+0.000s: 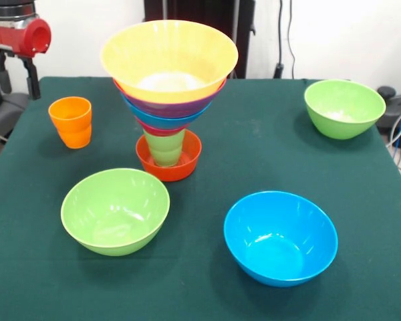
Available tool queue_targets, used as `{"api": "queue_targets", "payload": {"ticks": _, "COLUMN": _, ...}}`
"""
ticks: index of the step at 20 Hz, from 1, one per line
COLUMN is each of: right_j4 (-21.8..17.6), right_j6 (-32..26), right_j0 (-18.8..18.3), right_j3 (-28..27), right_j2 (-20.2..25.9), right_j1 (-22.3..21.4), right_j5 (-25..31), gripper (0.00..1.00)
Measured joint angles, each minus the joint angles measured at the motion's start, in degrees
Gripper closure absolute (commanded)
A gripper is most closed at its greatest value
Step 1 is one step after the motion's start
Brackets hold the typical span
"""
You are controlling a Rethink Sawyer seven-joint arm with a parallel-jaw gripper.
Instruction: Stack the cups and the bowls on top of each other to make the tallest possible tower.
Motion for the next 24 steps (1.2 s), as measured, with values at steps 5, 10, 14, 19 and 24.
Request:
{"api": "queue_targets", "payload": {"ticks": 5, "right_j4": -4.1, "right_j6": 0.0, "right_j0": 3.7, "right_j3": -3.0, "right_j2": -3.7, "right_j1": 0.1, "right_j5": 4.9, "gripper": 0.0}}
{"api": "queue_targets", "payload": {"ticks": 10, "right_j4": -6.4, "right_j6": 0.0, "right_j0": 4.6, "right_j3": -6.0, "right_j2": -4.6, "right_j1": 2.0, "right_j5": 7.5, "gripper": 0.0}}
{"api": "queue_targets", "payload": {"ticks": 14, "right_j4": -7.7, "right_j6": 0.0, "right_j0": 4.5, "right_j3": -8.9, "right_j2": -5.1, "right_j1": 5.4, "right_j5": 7.5, "gripper": 0.0}}
{"api": "queue_targets", "payload": {"ticks": 19, "right_j4": -8.5, "right_j6": 0.0, "right_j0": 4.5, "right_j3": -10.7, "right_j2": -5.9, "right_j1": 9.3, "right_j5": 7.4, "gripper": 0.0}}
{"api": "queue_targets", "payload": {"ticks": 24, "right_j4": -8.7, "right_j6": 0.0, "right_j0": 4.5, "right_j3": -10.6, "right_j2": -6.6, "right_j1": 13.2, "right_j5": 6.7, "gripper": 0.0}}
